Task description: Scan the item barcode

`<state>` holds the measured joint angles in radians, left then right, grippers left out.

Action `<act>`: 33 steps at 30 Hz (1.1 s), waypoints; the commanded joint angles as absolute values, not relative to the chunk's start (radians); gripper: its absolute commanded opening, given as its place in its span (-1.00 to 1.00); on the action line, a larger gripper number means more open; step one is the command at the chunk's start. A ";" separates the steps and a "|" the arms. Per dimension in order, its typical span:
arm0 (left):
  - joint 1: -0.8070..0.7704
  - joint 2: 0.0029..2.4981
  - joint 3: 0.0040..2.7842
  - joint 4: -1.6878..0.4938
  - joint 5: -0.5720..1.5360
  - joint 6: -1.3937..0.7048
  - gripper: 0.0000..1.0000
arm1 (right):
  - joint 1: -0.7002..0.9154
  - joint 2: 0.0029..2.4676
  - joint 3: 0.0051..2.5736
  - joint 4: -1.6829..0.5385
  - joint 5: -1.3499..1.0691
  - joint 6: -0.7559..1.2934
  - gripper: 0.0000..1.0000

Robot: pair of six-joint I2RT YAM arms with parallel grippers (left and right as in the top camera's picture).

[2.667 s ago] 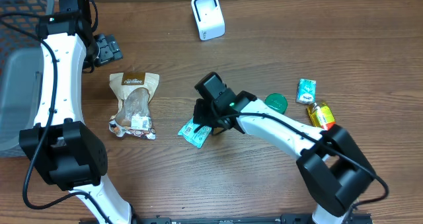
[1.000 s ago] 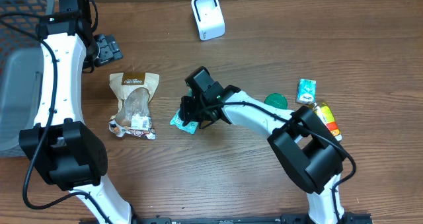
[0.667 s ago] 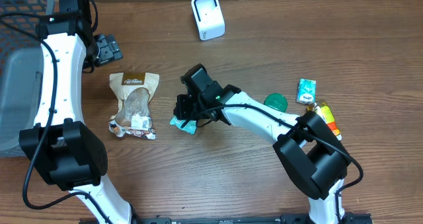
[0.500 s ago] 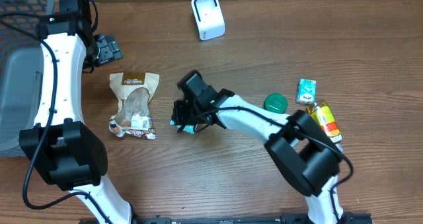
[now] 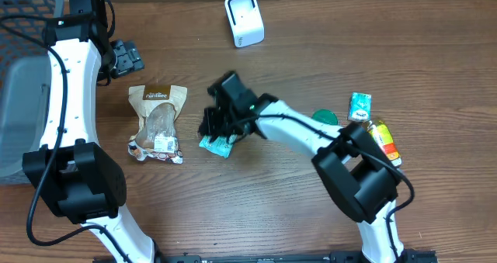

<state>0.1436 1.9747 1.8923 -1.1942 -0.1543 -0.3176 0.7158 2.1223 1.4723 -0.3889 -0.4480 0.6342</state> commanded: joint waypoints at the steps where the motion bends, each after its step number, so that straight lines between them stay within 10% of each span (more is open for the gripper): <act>1: 0.137 1.958 1.899 -1.197 -0.157 -0.321 0.99 | 0.690 2.057 1.499 -0.422 -0.440 0.619 -0.86; 22: 0.137 1.958 1.899 -1.196 -0.157 -0.321 0.99 | 0.696 2.009 1.495 -0.563 -0.247 0.595 -0.55; 33: 0.137 1.958 1.899 -1.197 -0.157 -0.321 0.99 | 0.730 2.048 1.485 -0.720 -0.247 0.594 -0.73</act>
